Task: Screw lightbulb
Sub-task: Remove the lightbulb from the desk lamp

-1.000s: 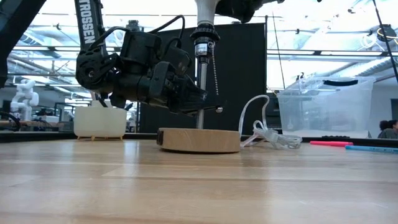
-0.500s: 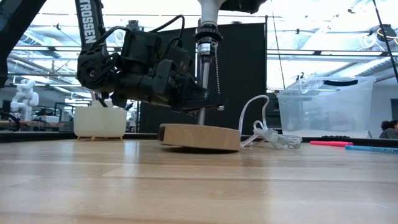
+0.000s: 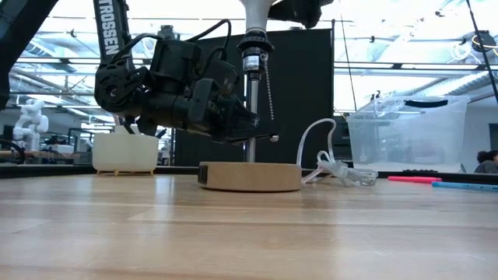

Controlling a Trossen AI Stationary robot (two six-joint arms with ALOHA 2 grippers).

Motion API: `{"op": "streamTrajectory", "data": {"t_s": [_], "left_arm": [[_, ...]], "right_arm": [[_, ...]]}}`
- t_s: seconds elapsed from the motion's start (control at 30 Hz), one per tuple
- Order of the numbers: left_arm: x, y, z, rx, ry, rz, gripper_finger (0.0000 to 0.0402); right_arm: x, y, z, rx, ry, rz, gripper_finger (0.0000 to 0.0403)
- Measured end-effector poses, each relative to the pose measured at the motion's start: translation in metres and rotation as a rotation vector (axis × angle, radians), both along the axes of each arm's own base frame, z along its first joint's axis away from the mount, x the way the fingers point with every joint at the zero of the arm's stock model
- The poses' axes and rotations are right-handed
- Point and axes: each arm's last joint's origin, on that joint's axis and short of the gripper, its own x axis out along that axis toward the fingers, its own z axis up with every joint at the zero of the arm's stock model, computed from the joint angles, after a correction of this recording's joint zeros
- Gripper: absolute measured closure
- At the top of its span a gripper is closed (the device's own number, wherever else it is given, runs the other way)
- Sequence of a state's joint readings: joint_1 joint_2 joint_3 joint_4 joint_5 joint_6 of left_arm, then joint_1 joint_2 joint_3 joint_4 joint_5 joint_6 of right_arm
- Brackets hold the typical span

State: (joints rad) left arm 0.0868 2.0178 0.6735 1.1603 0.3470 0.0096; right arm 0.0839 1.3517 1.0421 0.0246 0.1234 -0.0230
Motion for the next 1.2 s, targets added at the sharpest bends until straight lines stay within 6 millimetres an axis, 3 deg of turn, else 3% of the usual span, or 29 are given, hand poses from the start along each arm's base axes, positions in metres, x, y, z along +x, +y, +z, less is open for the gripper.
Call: {"op": "streamTrajectory", "data": {"t_s": [0.57,0.87,1.07,1.2], "left_arm": [[0.0,0.001,0.0,-0.011,0.001,0.025,0.0376],[0.001,0.002,0.001,-0.011,-0.001,0.061,0.0376],[0.001,-0.002,0.002,0.002,-0.024,0.049,0.0373],[0.001,-0.005,0.003,0.002,-0.028,0.047,0.034]], "right_arm": [[-0.009,0.022,0.002,-0.125,0.01,-0.128,0.0046],[-0.026,0.04,0.001,-0.274,0.055,-0.352,0.0046],[-0.042,0.064,-0.015,-0.281,0.07,-0.443,0.0046],[-0.056,0.077,-0.035,-0.294,0.045,-0.526,0.0046]]}}
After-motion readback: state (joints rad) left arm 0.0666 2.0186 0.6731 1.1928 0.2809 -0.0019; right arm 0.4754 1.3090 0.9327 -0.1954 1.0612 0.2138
